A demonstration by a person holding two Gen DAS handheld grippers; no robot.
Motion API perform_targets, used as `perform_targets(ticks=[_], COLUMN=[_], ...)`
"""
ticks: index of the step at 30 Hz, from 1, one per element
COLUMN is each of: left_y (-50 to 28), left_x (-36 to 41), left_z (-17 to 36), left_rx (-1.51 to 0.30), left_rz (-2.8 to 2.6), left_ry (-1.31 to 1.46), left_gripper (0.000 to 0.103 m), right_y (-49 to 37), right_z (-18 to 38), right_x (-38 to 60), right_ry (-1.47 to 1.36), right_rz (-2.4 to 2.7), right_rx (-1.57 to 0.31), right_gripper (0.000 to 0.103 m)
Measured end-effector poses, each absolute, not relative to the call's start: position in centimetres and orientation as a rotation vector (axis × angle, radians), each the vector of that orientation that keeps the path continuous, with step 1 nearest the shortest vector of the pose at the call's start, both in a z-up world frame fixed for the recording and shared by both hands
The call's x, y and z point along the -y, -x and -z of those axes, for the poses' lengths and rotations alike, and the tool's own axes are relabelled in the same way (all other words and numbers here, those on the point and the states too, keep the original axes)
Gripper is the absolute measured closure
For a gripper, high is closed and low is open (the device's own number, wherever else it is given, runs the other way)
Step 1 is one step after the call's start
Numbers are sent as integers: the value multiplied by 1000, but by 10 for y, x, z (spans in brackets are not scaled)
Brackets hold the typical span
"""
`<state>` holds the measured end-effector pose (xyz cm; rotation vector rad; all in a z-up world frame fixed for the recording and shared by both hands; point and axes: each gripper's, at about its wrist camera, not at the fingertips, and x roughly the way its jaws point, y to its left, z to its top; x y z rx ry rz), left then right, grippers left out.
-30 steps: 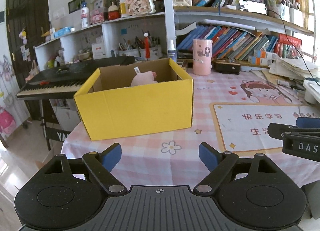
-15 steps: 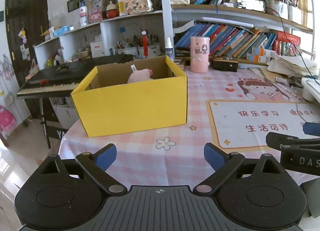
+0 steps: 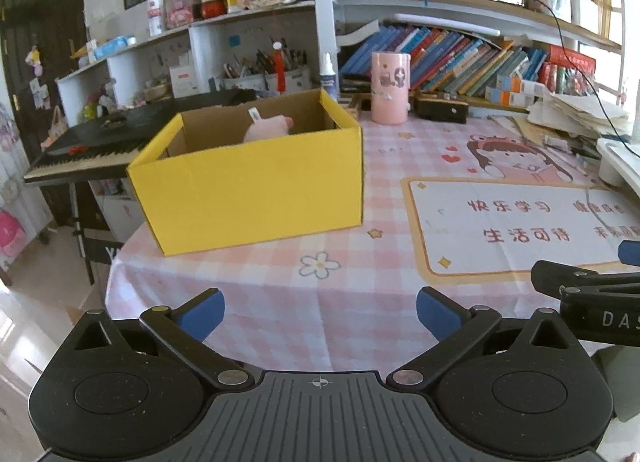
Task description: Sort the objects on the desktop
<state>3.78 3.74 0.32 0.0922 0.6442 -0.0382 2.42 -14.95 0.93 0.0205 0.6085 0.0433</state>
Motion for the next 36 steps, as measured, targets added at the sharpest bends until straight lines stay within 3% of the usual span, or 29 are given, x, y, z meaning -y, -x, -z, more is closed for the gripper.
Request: perform_targets(ticks=[36], left_y=[-38], left_x=[-30], left_z=[-2], left_rx=[-663], left_rz=[54], left_ry=[-73], left_gripper=[0], right_y=[-20], right_z=[-2], right_x=[158], right_ry=[-27], right_rz=[-27], right_rx=[-640], right_gripper=[0])
